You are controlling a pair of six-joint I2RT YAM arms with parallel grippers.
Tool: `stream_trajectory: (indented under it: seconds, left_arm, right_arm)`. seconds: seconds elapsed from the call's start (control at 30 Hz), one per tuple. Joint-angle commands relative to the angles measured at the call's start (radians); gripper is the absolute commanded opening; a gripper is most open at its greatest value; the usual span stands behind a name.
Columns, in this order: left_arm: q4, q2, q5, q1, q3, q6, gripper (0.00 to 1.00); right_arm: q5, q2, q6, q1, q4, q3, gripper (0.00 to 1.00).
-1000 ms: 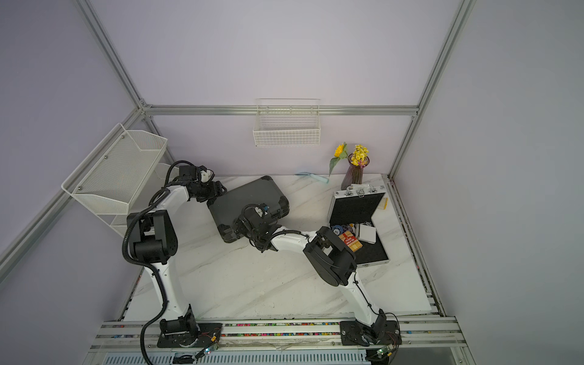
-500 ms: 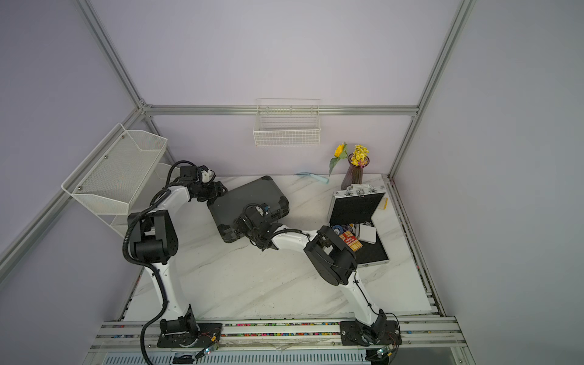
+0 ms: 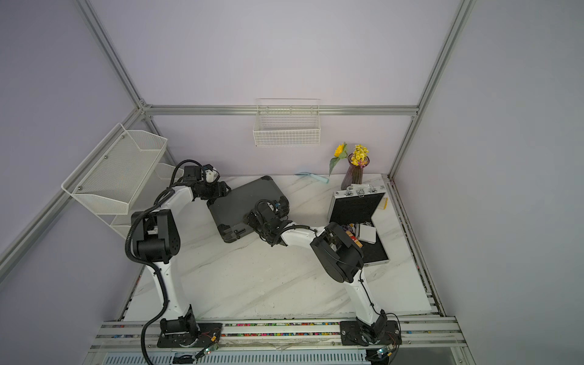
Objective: Open the poker set cases
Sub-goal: Adjust the poker set case at the center of the board.
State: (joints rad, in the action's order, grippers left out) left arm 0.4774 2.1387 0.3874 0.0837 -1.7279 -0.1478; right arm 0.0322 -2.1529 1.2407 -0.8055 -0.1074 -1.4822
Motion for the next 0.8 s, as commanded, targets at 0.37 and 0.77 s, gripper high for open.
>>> stream_trajectory:
  seconds: [0.37,0.77]
  left_arm:
    - [0.275,0.061,0.167,-0.069,0.073,0.009,0.79]
    - [0.283,0.067,0.226,-0.125,0.104,0.001,0.79]
  right_arm:
    - [-0.023,0.046,-0.007,0.059,0.016,0.027,0.82]
    - [-0.053,0.077,-0.02,0.1,0.004,0.081,0.81]
